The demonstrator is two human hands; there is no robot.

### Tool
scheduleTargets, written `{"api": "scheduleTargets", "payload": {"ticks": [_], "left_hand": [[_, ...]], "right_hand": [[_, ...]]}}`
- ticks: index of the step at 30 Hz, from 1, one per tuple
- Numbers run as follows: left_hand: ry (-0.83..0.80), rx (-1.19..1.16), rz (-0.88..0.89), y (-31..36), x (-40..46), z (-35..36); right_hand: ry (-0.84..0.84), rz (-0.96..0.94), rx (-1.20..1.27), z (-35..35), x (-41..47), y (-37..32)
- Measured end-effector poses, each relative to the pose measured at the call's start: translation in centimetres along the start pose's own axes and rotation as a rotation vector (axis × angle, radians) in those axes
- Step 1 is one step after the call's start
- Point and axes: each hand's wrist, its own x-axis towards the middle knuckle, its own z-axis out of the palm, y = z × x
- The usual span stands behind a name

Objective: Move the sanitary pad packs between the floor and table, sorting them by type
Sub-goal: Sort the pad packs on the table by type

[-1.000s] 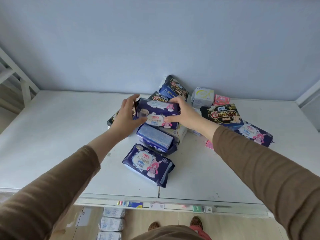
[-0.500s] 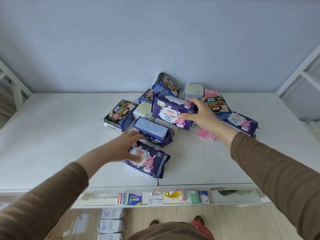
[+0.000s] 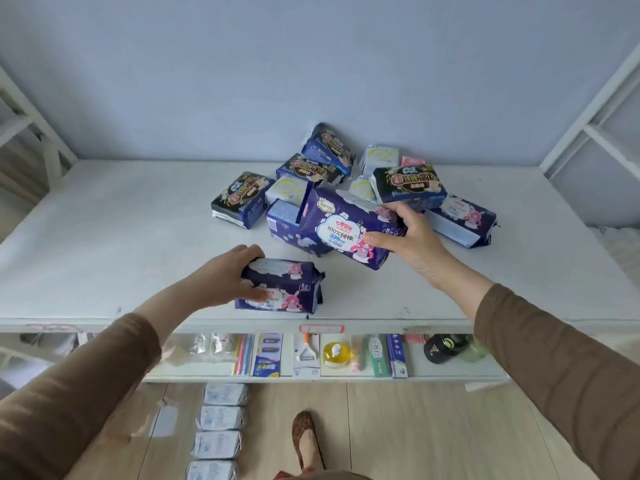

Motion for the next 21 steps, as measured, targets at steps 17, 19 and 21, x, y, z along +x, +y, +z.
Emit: {"api": "scheduleTargets", "payload": {"ticks": [17,19,21], "left_hand": [[0.014,-0.004,-0.280,-2.1,-21.5,10.2],[-0.017,0.029,-0.303,-4.0,-22.6,11.3],[-0.031,0.023,-0.329,-6.3,-23.7,12.5]], "right_hand": [[-0.233,0.282,-0.019,7.6,-22.7,5.9],[-0.258,0.320,-0.041,9.7,-24.0,7.1],[-0.268,0.361,-0.073,12.0,-25.4,8.5]]}}
